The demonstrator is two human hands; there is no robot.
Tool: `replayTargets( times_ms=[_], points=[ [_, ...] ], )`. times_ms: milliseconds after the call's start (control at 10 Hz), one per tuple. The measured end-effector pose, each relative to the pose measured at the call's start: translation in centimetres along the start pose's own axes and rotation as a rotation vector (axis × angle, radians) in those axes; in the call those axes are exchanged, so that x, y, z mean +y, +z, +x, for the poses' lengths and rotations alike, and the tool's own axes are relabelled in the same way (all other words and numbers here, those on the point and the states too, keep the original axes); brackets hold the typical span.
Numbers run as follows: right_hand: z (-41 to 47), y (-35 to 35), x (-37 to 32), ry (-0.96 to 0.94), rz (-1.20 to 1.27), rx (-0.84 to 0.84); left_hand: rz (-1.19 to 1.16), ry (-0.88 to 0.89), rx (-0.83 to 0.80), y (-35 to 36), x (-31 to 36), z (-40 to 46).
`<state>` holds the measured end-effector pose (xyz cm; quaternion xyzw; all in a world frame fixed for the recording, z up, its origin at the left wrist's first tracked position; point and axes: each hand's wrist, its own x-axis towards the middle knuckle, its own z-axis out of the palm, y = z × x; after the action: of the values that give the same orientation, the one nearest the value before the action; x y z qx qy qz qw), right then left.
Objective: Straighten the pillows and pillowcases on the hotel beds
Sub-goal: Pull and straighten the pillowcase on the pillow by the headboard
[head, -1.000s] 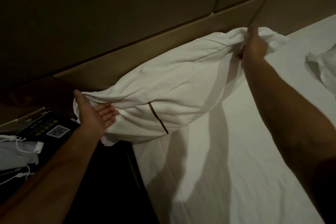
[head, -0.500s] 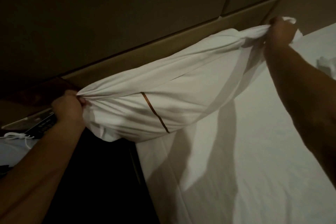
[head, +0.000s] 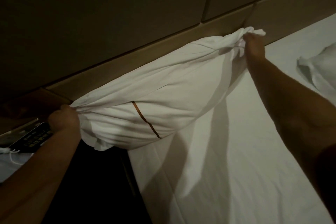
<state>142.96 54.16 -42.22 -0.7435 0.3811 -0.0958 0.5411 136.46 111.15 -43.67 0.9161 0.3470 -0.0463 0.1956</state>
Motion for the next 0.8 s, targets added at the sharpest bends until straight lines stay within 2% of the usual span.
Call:
replayTargets(
  times_ms=[100, 200, 300, 500, 800],
  points=[
    [-4.2, -1.2, 1.3, -0.08, -0.004, 0.203, -0.458, -0.174, 0.09, -0.5, -0.5, -1.9],
    [-9.8, -2.7, 3.1, -0.077, 0.042, 0.294, -0.45, 0.012, 0.116, -1.5, -1.4, -4.8],
    [-15.7, -4.4, 3.8, -0.072, -0.017, 0.23, -0.388, 0.181, 0.099, -3.0, -1.3, -7.0],
    [-26.1, -9.6, 0.2, -0.238, -0.066, 0.292, -0.429, 0.563, -0.069, -8.1, -0.5, -12.7],
    [-48.8, -15.7, -0.6, -0.532, -0.243, 0.407, -0.494, 1.11, -0.08, -17.2, -3.5, -25.1]
  ],
)
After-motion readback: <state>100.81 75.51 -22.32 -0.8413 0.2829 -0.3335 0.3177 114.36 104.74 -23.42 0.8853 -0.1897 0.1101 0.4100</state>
